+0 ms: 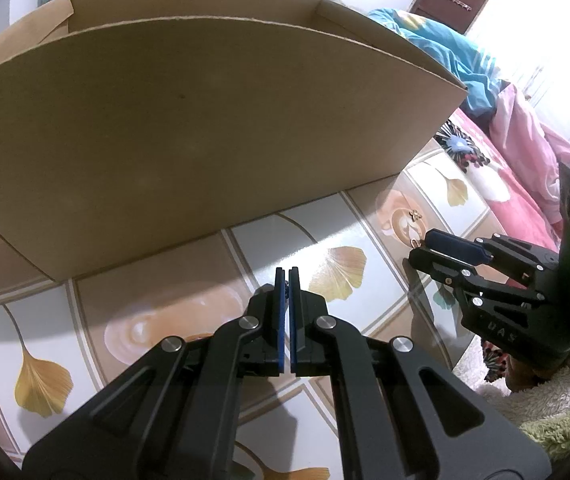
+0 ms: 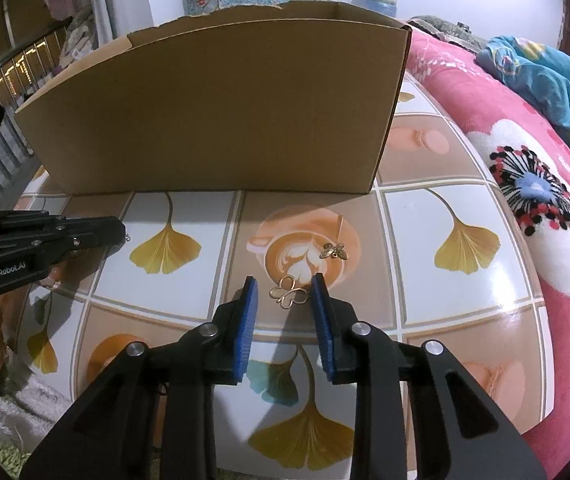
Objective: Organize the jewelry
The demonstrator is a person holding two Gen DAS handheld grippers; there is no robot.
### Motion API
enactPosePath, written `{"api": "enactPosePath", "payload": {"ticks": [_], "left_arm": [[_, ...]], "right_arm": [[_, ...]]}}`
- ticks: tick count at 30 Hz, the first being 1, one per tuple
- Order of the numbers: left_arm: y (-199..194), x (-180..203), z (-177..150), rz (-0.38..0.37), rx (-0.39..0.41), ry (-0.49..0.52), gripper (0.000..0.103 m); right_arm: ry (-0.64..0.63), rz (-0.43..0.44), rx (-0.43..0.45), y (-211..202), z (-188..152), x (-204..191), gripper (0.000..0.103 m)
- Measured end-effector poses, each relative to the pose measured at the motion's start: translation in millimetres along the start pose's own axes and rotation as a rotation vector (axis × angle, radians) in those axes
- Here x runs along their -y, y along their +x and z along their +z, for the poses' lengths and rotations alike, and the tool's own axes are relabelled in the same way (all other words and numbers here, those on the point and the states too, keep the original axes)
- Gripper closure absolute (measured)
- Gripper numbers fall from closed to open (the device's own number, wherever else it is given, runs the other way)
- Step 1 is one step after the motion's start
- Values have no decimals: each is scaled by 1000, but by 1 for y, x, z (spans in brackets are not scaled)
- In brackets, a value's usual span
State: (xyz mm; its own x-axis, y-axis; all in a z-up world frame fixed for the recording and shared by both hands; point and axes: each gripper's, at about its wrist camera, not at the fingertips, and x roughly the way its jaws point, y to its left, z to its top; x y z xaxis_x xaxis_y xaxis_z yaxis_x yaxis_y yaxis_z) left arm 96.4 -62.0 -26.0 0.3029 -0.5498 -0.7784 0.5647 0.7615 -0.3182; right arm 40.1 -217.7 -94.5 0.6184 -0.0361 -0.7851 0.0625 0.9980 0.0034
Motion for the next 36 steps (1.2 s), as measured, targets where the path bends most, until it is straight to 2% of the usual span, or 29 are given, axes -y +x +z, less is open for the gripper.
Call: {"api": "enactPosePath", "payload": {"ticks": [3,11,13,14,21,24,25,26,27,36], "left_arm": [[0,0,0,0,-1,0,102],[-1,0,0,0,2,1,102],[0,0,0,1,3,0,102],[-1,0,0,0,4,0,102],[-2,-1,0,0,6,-1,102],[-1,-1,0,-2,6,-3,102],[-1,-1,0,0,5,-3,102],[-1,-1,0,0,5,-2,102],[-2,-1,0,0,5,-3,102],[-3,-3,0,1,5,-6,102]], "right_arm": [[1,2,-2,0,1,1,83],[11,12,-5,0,2,2,84],[15,16,-5,0,3,3,94],[17,25,-8,0,3,4,95],[25,32,-8,-2,4,7,95],[11,34,-1,-5,4,5,91],[3,30,-5,-4,4,5,87],[0,28,-8,-4,4,4,79],[-2,22,-8,-4,4,4,76],[-45,12,-86,5,11,-2,76]]}}
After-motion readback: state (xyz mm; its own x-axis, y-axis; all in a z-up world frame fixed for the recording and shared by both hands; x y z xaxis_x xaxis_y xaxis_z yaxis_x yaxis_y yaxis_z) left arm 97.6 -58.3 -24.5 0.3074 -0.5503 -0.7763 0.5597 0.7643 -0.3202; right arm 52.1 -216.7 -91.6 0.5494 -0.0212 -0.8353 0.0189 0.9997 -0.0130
